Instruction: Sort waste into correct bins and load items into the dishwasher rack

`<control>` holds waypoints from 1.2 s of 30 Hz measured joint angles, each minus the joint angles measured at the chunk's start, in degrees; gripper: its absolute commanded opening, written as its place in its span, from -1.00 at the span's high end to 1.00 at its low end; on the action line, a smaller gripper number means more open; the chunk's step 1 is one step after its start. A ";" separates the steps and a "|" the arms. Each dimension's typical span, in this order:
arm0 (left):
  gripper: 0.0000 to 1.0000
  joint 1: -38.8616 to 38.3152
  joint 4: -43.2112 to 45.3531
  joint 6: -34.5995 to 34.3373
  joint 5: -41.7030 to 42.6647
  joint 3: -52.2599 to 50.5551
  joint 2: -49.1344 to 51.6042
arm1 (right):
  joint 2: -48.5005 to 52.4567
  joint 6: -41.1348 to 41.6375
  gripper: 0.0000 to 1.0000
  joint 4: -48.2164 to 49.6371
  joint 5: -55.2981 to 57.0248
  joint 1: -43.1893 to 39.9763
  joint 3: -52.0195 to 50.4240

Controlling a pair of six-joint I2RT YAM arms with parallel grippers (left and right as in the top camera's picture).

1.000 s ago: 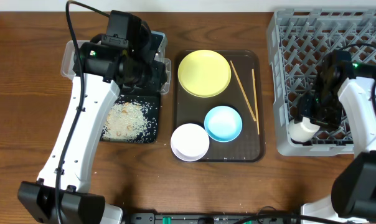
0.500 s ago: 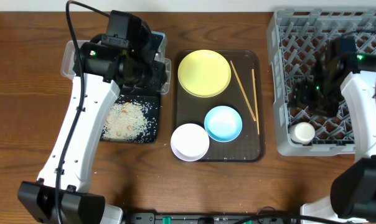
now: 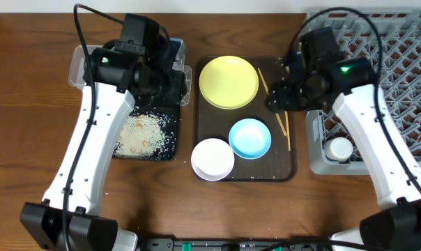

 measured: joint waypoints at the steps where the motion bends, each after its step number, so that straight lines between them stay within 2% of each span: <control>1: 0.25 -0.09 -0.02 -0.44 0.00 -0.68 0.00 | 0.39 0.28 -0.47 0.07 -0.09 0.11 -0.39; 5: 0.25 -1.90 1.11 -2.60 0.02 -4.37 0.00 | 1.64 1.01 -0.47 0.44 0.17 0.04 -1.64; 12: 0.25 -11.08 11.26 -7.19 0.07 -12.79 0.66 | 1.90 1.57 -0.51 0.44 0.48 0.04 -1.95; 17: 0.24 -16.83 16.11 -9.92 -0.28 -14.73 4.61 | 1.90 1.66 -0.53 0.02 1.18 0.04 -1.95; 28: 0.24 -19.50 19.93 -14.73 -1.27 -14.86 15.85 | 1.90 1.66 -0.54 -0.13 2.80 0.04 -1.95; 36: 0.22 -20.50 21.07 -15.15 -1.33 -14.91 16.41 | 1.90 1.66 -0.54 -0.15 3.41 0.04 -1.95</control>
